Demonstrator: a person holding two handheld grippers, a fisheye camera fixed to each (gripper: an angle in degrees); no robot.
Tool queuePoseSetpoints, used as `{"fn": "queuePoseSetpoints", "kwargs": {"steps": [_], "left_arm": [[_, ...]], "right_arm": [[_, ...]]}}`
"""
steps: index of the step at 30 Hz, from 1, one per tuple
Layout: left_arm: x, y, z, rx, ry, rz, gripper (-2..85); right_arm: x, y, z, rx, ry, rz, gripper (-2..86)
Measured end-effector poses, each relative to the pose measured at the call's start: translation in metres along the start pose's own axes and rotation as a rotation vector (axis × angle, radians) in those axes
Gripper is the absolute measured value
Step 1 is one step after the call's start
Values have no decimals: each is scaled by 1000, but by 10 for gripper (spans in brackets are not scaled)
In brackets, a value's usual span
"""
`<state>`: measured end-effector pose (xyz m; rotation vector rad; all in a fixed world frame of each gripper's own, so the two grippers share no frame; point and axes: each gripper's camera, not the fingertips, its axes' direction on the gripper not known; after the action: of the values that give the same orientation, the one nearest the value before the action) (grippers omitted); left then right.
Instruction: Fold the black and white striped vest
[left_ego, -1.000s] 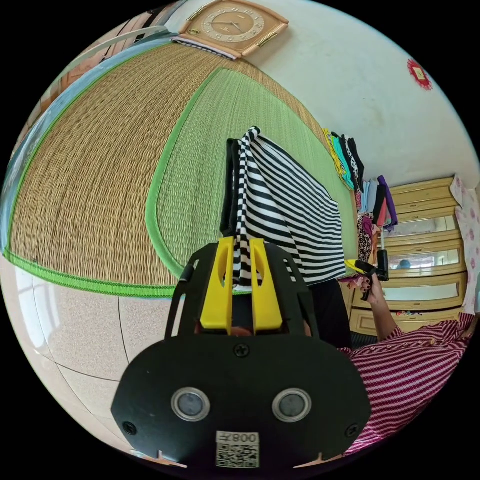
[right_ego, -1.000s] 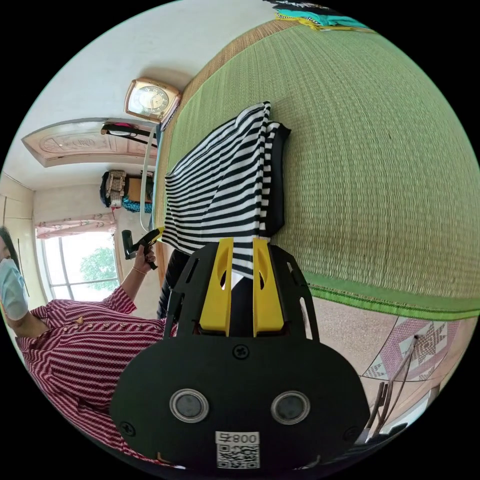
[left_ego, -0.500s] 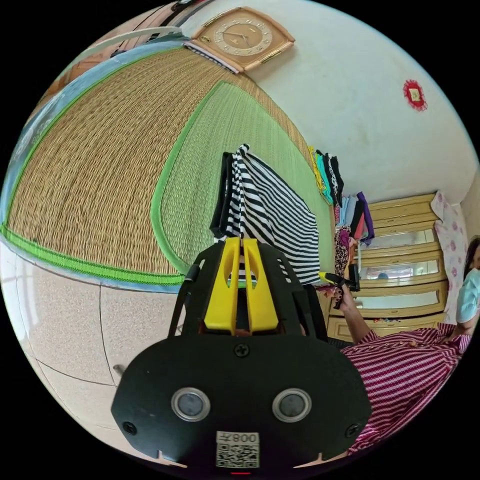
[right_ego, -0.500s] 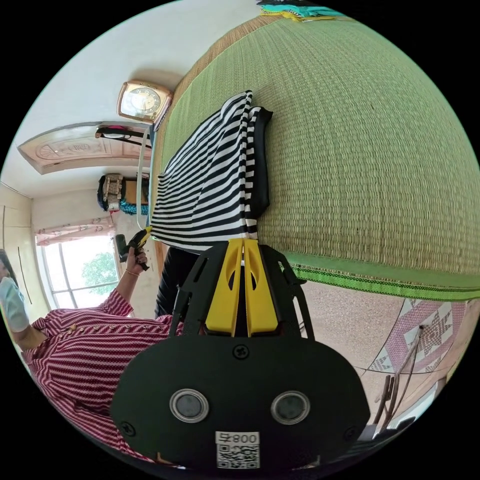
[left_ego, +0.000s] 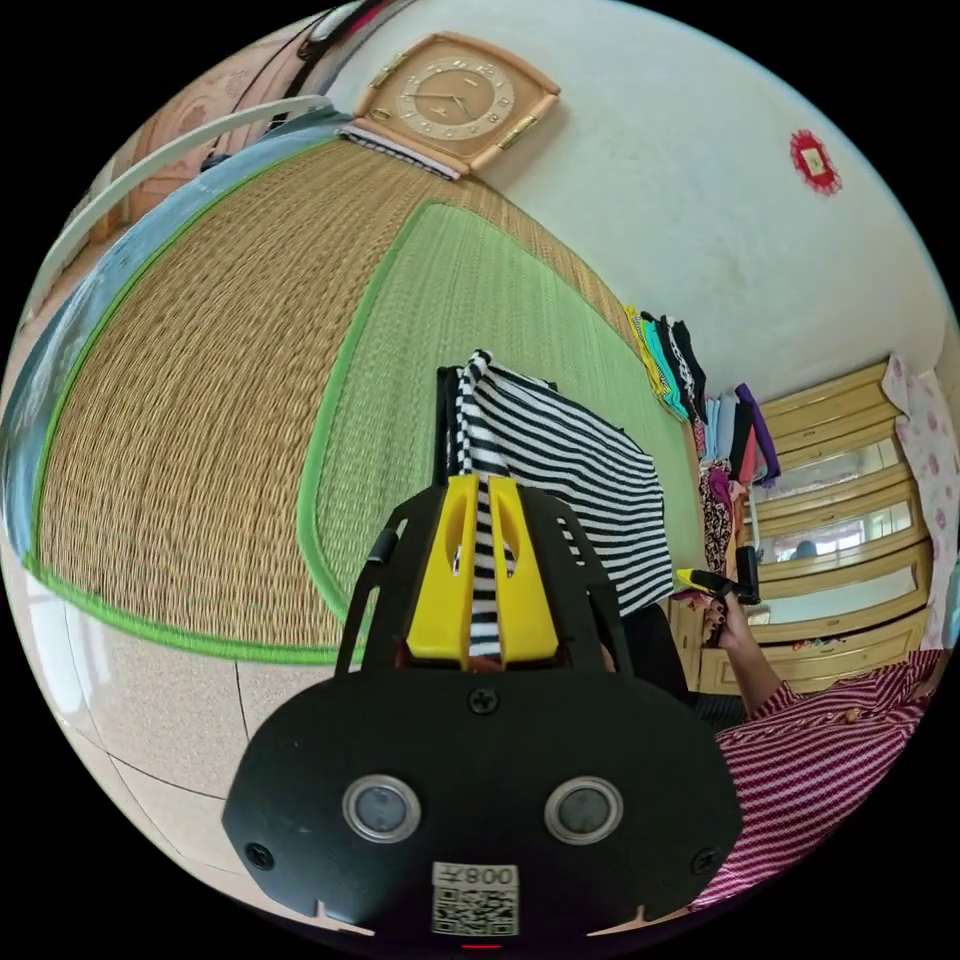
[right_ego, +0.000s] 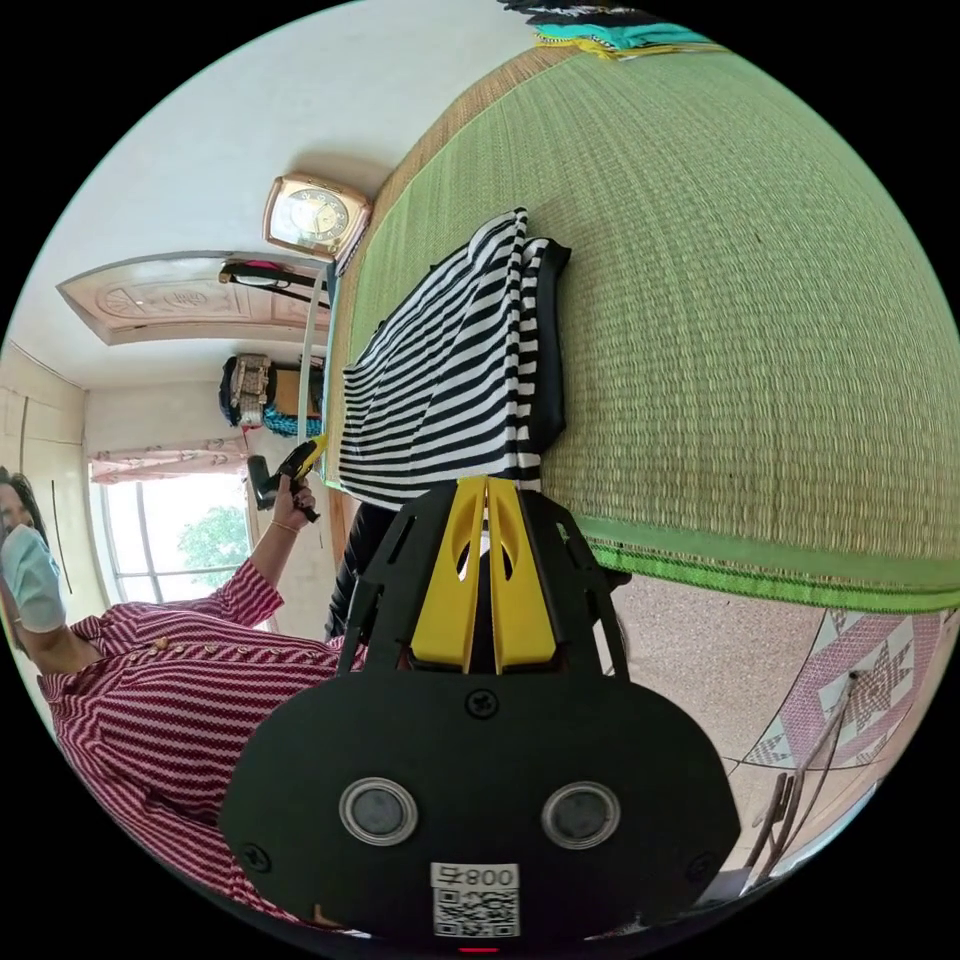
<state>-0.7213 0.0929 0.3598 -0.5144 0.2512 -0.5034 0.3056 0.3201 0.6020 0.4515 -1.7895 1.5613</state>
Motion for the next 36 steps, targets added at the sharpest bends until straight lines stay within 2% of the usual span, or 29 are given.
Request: {"fn": "queuePoseSetpoints", "kwargs": {"steps": [4, 8, 12, 18, 22, 23, 28, 36], "left_arm": [[13, -47, 44, -58, -52, 45, 5], [2, -83, 82, -71, -112, -27, 2], [-13, -90, 98, -24, -13, -102, 1], [-16, -79, 119, -5, 31, -94, 1], [-24, -73, 133, 19, 98, -143, 1], [-23, -71, 137, 28, 104, -152, 2], [-1, -54, 147, 53, 180, -98, 7], [92, 30, 217, -144, 368, 100, 23]], "right_arm": [[-12, -29, 13, -21, 14, -27, 0], [-23, -58, 22, -42, 53, -56, 0], [-38, -85, 27, -57, 88, -102, 1], [-57, -136, 28, -32, 135, -166, 1], [-39, -167, 33, -32, 173, -96, 1], [-30, -171, 32, -28, 125, -71, 2], [-34, -151, 3, 30, 57, -81, 5], [-19, -39, -29, 2, -5, -40, 44]]}}
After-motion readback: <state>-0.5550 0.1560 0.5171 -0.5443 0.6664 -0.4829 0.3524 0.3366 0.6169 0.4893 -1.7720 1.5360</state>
